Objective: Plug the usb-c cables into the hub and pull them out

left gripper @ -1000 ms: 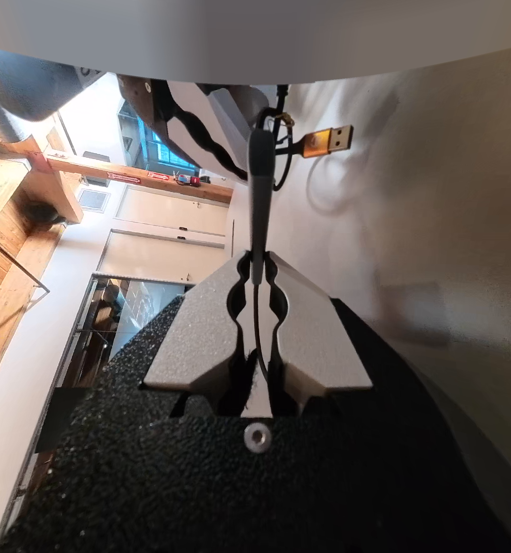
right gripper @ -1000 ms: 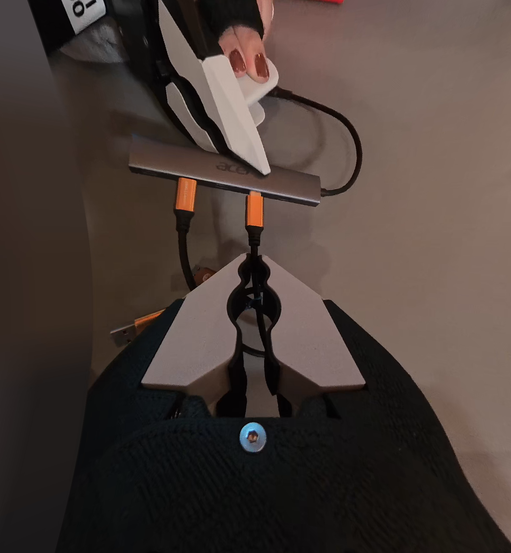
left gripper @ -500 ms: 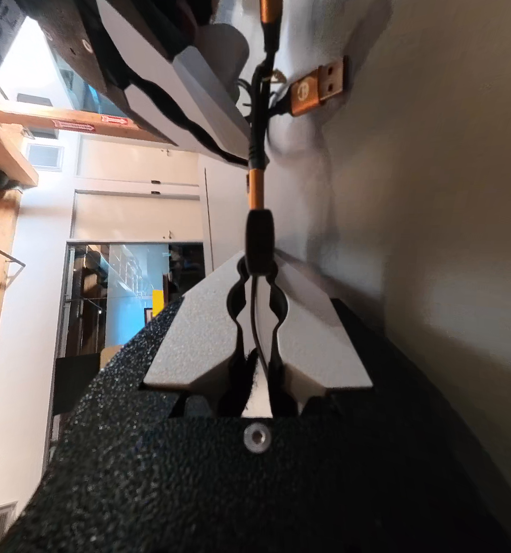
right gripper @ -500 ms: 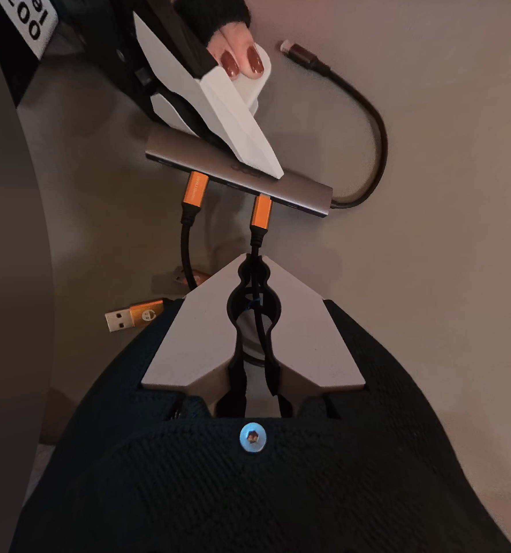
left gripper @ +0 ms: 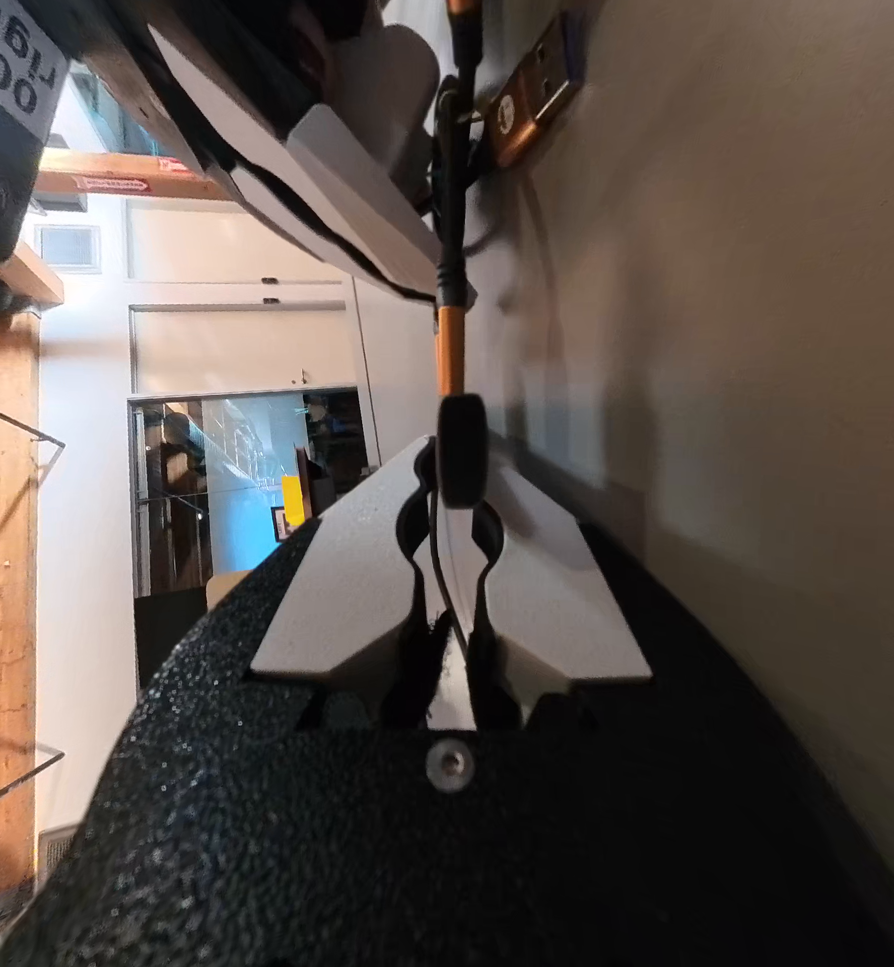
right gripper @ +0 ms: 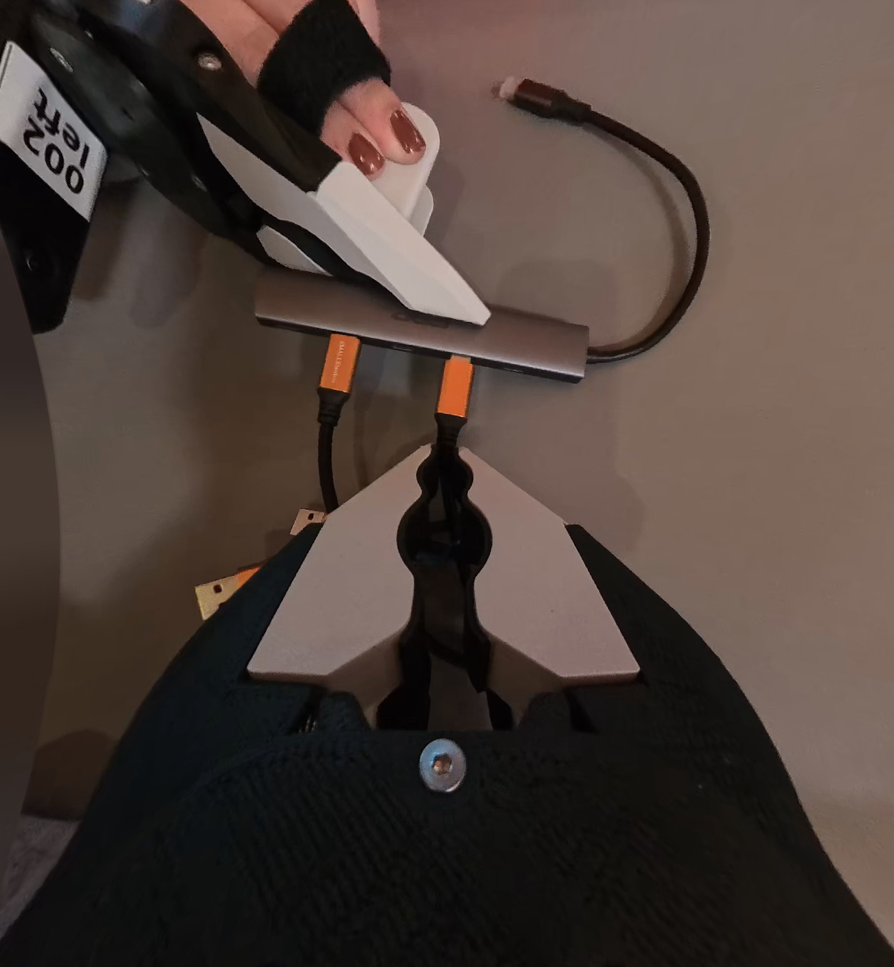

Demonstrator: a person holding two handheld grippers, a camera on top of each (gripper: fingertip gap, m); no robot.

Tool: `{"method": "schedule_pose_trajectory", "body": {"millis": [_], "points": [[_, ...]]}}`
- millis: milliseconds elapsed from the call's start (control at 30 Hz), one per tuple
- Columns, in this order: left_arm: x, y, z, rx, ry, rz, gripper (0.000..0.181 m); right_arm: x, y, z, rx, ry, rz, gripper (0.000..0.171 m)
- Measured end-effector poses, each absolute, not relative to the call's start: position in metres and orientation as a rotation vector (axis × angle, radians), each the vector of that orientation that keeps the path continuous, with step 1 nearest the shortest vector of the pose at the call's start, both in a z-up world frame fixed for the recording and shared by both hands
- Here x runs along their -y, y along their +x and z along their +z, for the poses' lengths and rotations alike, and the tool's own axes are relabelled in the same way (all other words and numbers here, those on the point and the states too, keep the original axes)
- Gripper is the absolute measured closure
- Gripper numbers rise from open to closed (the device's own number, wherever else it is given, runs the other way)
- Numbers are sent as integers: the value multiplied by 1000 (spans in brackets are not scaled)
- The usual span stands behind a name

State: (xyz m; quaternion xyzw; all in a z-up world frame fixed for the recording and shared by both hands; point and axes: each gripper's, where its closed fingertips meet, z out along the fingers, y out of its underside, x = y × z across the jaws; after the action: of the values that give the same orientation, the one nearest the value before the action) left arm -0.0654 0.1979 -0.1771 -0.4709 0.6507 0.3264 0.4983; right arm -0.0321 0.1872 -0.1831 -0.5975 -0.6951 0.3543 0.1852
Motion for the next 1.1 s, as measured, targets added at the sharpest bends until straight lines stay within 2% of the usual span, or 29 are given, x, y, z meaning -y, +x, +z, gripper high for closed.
{"method": "schedule_pose_trajectory", "body": {"millis": [500,1100], "points": [[-203,-75,-177,-1540,-1226,871,173,-198,-41,-171,1861,-1668,989,171],[-203,-76,-178,-1538,-1238,869,173,-199,-40,-182,1898,-1680,920,171]]}}
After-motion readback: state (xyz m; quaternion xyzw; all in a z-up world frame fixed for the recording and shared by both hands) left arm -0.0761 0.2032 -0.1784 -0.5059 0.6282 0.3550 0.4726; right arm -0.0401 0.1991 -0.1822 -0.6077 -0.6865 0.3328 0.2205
